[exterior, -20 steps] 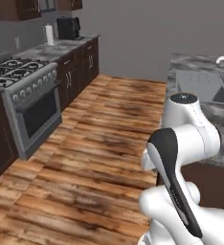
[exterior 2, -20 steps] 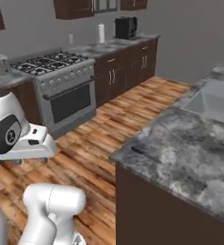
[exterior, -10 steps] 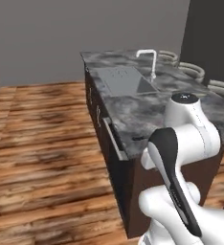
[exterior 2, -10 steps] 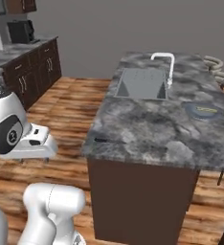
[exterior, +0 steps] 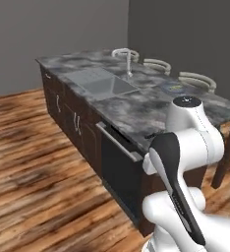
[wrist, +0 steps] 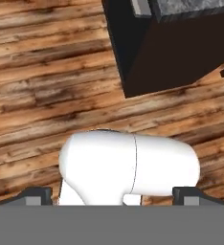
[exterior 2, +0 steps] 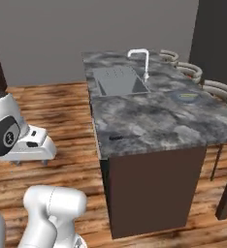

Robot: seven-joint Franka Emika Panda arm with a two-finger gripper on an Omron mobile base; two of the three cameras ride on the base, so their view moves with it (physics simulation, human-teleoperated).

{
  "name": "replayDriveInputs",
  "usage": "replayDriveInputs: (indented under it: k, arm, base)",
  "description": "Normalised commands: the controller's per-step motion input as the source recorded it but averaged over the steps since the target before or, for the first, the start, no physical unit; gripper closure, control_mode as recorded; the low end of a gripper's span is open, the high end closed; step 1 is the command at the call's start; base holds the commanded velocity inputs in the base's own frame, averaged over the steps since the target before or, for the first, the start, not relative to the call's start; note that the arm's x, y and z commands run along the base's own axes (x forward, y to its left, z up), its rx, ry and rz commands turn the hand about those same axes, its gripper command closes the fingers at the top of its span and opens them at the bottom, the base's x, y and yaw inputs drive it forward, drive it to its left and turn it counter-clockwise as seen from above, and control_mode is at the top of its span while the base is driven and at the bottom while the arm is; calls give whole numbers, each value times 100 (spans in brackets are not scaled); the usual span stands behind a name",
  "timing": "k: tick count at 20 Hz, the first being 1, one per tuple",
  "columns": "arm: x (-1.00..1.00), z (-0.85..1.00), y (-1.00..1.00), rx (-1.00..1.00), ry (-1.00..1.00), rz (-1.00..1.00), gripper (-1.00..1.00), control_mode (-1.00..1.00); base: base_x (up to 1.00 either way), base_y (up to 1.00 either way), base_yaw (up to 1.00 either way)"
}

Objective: Retrieve the butter from the fridge and place it on a plate on the dining table. Then retrieve the butter knife by the fridge and place it near the plate.

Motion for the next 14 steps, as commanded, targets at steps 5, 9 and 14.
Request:
replayDriveInputs:
  k: [5,9,14]
  arm:
    - [0,0,0,0,0,0,-100,100]
    - [0,0,0,0,0,0,-100,100]
    - [0,0,0,0,0,0,-100,100]
  base:
    - [49,63,-82]
    - [-13,34,-71]
    - [-36,86,-63]
